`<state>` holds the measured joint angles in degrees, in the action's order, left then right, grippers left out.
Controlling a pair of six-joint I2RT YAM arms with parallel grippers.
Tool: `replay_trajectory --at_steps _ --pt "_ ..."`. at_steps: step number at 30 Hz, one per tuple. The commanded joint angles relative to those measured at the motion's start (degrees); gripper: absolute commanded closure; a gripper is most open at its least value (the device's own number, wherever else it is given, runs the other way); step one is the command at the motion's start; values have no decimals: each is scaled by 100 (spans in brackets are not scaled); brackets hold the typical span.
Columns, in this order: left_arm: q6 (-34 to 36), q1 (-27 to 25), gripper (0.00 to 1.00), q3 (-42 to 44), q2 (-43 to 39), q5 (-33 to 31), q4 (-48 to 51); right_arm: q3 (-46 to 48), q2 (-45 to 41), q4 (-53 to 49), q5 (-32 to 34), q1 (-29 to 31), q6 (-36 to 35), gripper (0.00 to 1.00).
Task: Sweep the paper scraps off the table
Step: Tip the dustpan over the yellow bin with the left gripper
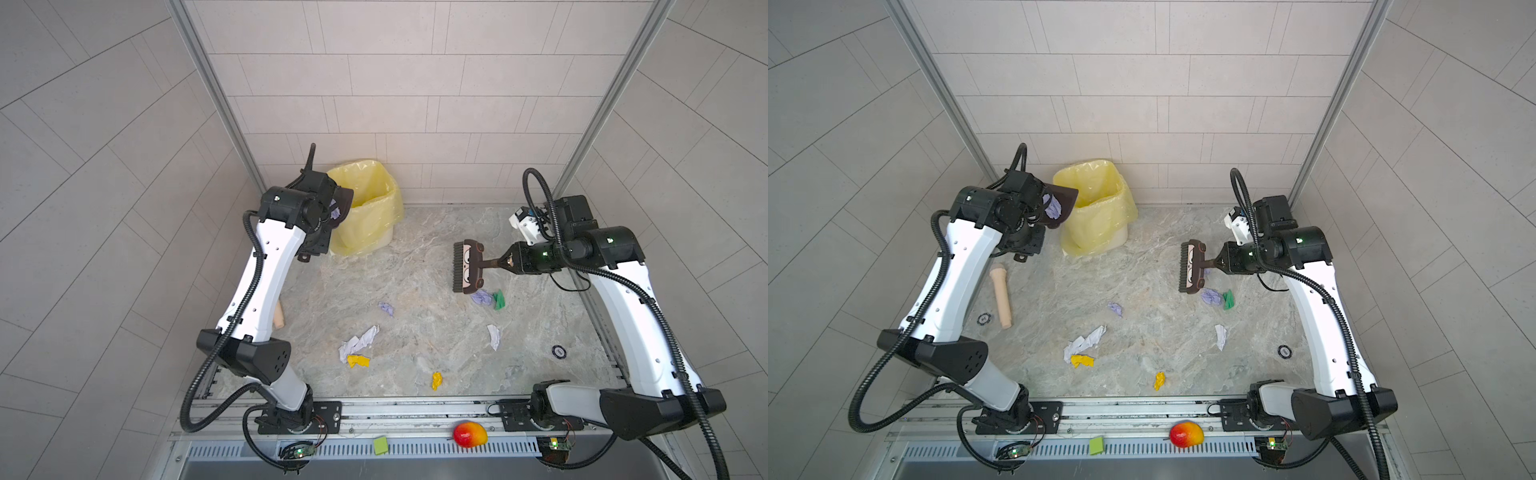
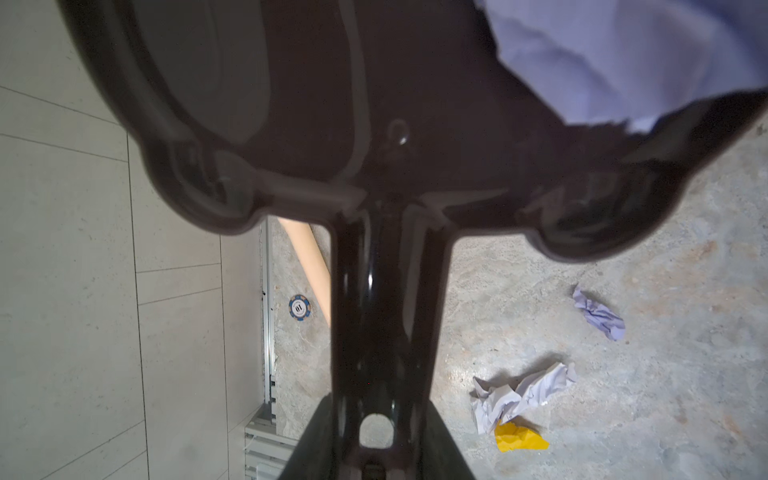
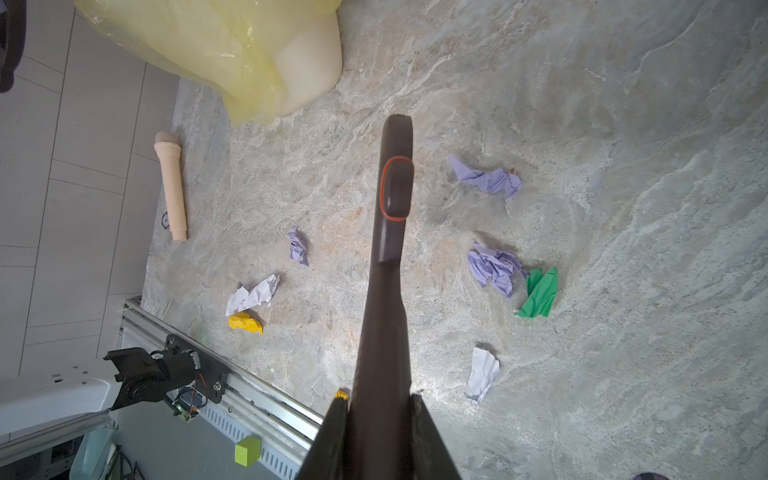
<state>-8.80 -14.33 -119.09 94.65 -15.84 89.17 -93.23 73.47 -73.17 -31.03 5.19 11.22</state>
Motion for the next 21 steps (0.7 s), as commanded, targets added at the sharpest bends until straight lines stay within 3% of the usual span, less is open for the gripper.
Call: replay_trajectory --at_steps 1,11,21 --pt "251 128 100 -440 281 -42 -137 25 -169 145 -145 -21 24 100" --pt "403 255 100 -1719 1377 -120 -121 156 -91 135 -228 -9 66 100" --pt "780 242 100 -2465 2003 -975 -139 187 10 78 -263 17 132 100"
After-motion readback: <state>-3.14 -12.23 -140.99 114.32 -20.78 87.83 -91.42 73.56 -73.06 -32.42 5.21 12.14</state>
